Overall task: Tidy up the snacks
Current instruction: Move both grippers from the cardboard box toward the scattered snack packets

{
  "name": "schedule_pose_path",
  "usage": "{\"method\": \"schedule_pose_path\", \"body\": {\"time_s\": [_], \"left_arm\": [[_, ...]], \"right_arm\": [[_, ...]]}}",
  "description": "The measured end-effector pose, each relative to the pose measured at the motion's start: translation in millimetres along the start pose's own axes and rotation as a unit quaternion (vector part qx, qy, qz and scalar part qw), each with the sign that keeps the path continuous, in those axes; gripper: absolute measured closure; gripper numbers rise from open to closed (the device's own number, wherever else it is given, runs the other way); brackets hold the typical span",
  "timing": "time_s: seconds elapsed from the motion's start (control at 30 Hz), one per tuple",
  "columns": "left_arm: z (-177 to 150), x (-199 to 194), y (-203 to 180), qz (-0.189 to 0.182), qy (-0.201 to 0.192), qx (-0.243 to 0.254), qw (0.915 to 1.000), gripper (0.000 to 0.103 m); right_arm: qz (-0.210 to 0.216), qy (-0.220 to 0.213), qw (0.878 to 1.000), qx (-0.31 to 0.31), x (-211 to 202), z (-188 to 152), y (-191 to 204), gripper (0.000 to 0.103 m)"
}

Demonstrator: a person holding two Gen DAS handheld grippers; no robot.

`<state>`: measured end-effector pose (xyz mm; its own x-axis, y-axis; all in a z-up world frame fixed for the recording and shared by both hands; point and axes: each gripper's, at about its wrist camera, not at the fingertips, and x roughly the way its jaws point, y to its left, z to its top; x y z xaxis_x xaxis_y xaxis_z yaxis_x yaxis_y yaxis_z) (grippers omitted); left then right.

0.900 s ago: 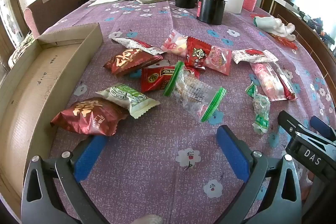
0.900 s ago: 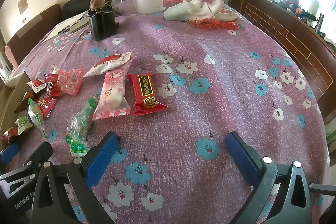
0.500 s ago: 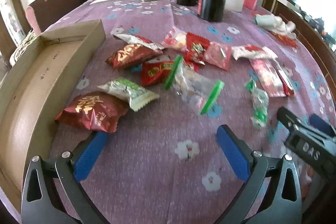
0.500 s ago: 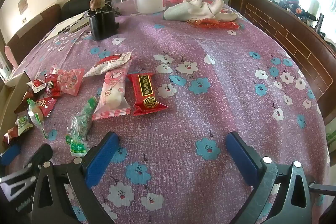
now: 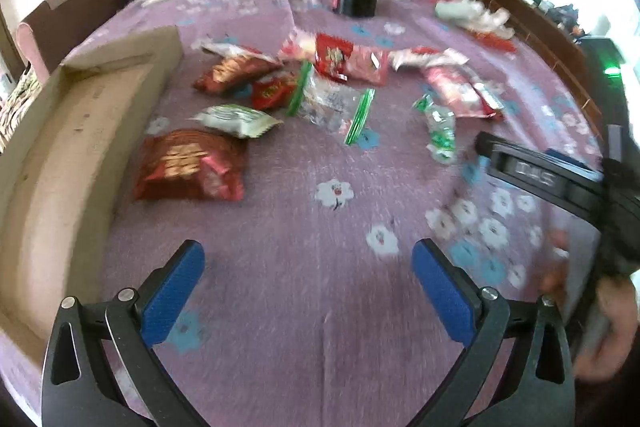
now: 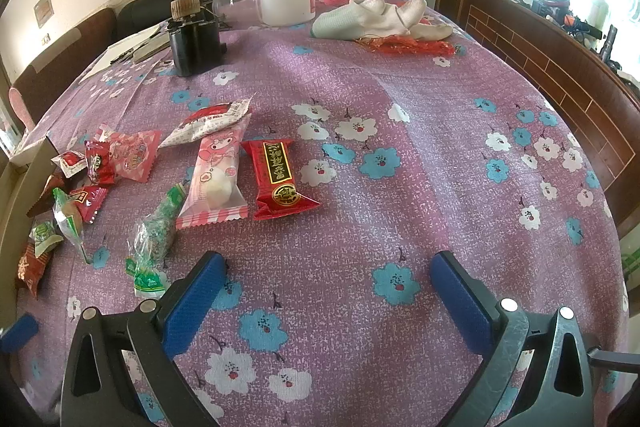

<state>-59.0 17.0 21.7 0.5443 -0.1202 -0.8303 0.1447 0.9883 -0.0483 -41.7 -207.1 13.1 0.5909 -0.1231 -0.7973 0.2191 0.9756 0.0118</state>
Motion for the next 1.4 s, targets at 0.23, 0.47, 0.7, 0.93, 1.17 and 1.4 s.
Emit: {"method": "schedule_pose_path", "body": {"time_s": [0.23, 0.47, 0.7, 0.93, 1.17, 1.4], "left_arm": [[-8.7, -88.0, 53.8, -0.014, -0.139, -0.044, 0.9892, 0.000], [-19.0, -136.5, 125.3, -0.035, -0.197, -0.108, 0.9738, 0.000], [-27.5, -136.5, 151.4, -0.020, -0.203, -0.137, 0.9694, 0.000], [-35.8, -110.2, 153.4, -0.023, -0.164, -0.150, 0.9748, 0.000], [-41.8, -108.7, 156.8, -0.025, -0.165, -0.147, 0.9749, 0.000], [-44.7, -109.8, 143.4, -0.042, -0.166, -0.114, 0.9787, 0.000]], "right_arm": [[-0.004, 0.029, 1.000, -0.001, -8.0, -6.1, 2.6, 0.000], [0.003, 0.035, 0.999, -0.020, -19.2, -22.9, 8.7, 0.000], [0.005, -0.022, 0.999, -0.037, -58.2, -36.5, 9.4, 0.009], [0.102, -0.082, 0.988, -0.080, -100.1, -25.8, 49.1, 0.010], [0.143, -0.053, 0.981, -0.123, -81.8, -19.4, 118.5, 0.037], [0.156, -0.032, 0.977, -0.143, -49.3, 0.3, 144.7, 0.035]]}}
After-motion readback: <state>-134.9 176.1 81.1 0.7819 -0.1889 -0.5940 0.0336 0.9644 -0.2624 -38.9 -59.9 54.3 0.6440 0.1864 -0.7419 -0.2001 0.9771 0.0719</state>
